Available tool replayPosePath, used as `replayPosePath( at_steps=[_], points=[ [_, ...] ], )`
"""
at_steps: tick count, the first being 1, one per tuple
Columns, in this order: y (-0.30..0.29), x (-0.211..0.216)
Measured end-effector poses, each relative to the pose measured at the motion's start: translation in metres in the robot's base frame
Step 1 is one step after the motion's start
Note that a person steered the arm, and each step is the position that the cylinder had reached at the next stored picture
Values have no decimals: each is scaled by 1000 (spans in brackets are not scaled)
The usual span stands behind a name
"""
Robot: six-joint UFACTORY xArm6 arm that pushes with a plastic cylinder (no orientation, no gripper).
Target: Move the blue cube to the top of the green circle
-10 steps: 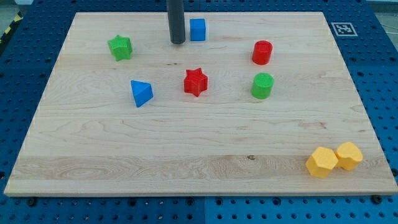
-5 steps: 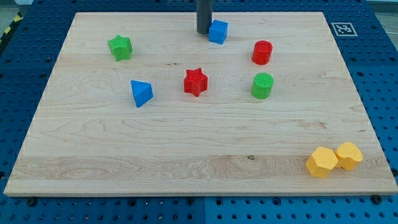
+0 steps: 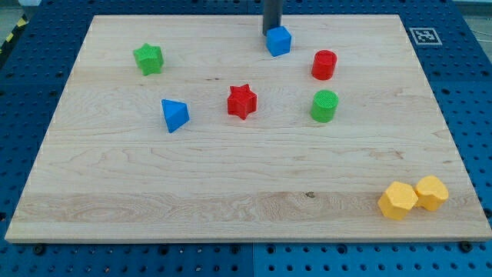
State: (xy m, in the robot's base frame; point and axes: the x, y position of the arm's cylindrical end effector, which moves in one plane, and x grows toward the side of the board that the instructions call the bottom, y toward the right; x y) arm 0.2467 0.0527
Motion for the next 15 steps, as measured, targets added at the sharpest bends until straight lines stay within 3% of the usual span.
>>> replayPosePath(
  at_steps=[3,7,10,15],
  points=[
    [-16,29],
    [20,42],
    [26,92],
    [26,127]
  ],
)
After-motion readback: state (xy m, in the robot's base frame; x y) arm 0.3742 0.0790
